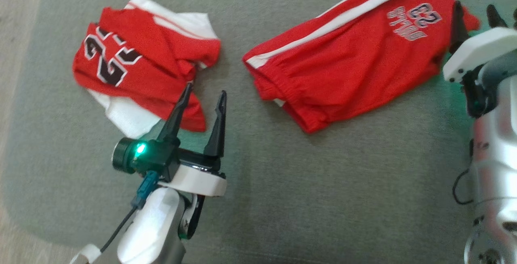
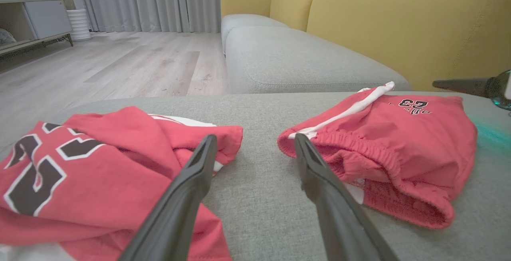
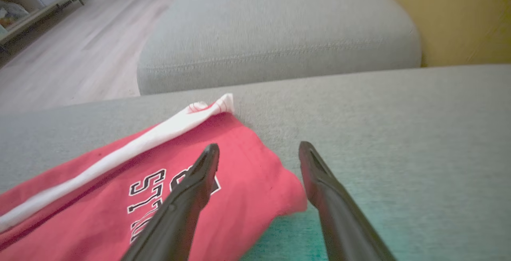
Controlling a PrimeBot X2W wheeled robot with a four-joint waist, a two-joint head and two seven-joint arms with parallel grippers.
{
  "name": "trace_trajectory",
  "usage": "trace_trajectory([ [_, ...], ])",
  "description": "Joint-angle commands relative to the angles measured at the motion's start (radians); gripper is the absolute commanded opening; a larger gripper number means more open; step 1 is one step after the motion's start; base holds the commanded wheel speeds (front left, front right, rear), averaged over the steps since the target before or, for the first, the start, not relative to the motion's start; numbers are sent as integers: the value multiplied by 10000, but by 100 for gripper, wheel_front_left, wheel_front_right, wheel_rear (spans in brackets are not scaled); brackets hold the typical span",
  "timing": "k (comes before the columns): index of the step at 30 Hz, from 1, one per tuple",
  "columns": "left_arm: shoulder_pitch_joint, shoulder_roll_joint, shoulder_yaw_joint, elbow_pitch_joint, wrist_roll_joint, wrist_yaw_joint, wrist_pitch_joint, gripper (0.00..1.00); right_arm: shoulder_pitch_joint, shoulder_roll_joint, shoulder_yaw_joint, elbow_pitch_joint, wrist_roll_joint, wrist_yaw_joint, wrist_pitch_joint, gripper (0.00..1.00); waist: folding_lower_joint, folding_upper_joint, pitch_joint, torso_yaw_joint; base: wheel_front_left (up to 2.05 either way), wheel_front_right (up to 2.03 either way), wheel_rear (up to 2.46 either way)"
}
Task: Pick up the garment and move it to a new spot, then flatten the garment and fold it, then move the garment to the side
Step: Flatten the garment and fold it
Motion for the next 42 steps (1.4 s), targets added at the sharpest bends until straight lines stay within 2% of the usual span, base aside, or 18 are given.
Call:
trace_trajectory([
  [1,-330,25,360,-208,144,-67,-51,100,-379,-59,80,-69,-81,-9,93,100,-4,0,385,428,0,0,0],
  [6,-519,-139,408,-138,251,-221,-51,100,-909,-482,-122,1281,-709,-9,429,100,-4,0,549,742,0,0,0],
  [11,-508,-205,549,-157,336,-299,-51,100,-1245,-684,192,2485,-1015,-9,664,100,-4,0,610,816,0,0,0],
  [13,-475,-218,635,-148,370,-319,-51,100,-1430,-706,415,2854,-852,-9,617,0,-4,0,601,770,0,0,0],
  [21,-351,-245,994,-51,511,-391,-51,100,-1905,-962,1606,3316,378,-9,-23,0,-4,0,196,196,0,0,0],
  [28,-152,-260,1136,-20,598,-475,-51,100,-1363,-1974,1942,2987,1359,-9,-714,0,-4,0,-247,-239,0,0,0],
  [32,27,-264,1251,-18,632,-496,-51,100,-805,-2488,1287,3009,1590,-9,-817,0,-4,0,-445,-372,0,0,0],
  [37,223,-266,1365,-19,717,-576,-51,100,-95,-3145,-156,3304,1278,-9,-1046,0,-4,0,-648,-385,0,0,0],
  [42,362,-267,1498,1,790,-629,-51,100,148,-3150,-1124,3452,838,-9,-1325,0,-4,0,-812,-407,0,0,0],
])
